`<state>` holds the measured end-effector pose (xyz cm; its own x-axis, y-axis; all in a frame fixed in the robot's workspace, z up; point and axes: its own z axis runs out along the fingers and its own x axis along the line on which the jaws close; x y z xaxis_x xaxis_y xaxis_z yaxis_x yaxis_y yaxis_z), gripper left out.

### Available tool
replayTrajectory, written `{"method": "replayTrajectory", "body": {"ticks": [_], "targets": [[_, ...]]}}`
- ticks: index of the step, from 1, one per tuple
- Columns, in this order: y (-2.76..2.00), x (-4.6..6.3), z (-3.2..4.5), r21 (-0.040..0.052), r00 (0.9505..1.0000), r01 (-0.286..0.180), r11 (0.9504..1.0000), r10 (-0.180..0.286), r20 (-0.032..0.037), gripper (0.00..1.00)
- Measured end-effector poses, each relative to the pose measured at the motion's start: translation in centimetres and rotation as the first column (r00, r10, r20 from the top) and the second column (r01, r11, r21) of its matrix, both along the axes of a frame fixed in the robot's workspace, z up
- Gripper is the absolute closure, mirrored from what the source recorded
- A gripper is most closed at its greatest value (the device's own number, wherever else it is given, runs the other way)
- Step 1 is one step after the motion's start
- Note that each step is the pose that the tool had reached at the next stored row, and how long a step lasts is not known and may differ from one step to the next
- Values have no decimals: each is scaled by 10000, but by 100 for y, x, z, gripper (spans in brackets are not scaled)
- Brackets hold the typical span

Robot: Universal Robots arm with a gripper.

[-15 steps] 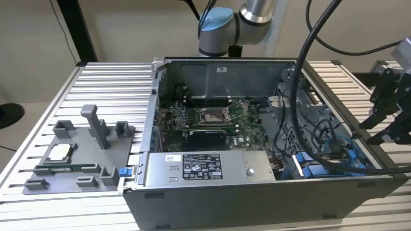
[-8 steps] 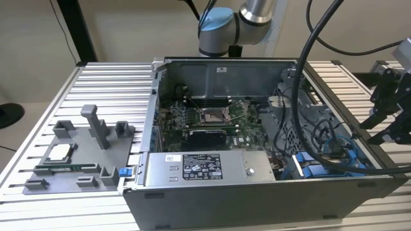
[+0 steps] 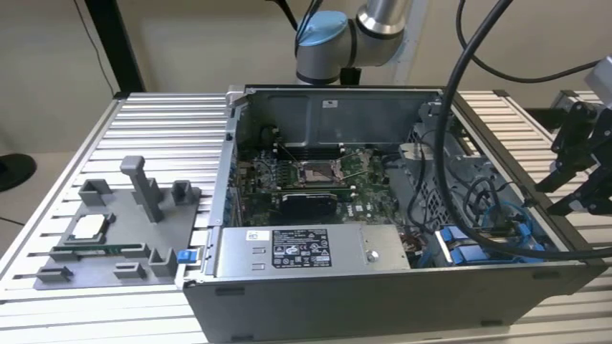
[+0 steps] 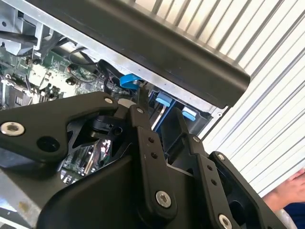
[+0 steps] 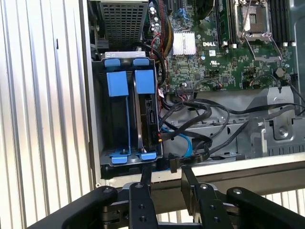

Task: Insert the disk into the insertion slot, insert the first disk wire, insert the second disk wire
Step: 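Insert the second disk wire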

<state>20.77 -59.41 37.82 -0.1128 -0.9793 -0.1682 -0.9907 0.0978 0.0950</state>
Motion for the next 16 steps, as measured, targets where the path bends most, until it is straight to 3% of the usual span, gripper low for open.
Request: {"method": "replayTrajectory", "body": {"ticks": [5,11,16], "targets": [[1,0,-7,0,9996,3,10000,-3,-276,0],[0,0,-49,10,9993,3,10000,-3,-378,0],[1,1,-72,87,9988,2,10000,2,-486,0]]}}
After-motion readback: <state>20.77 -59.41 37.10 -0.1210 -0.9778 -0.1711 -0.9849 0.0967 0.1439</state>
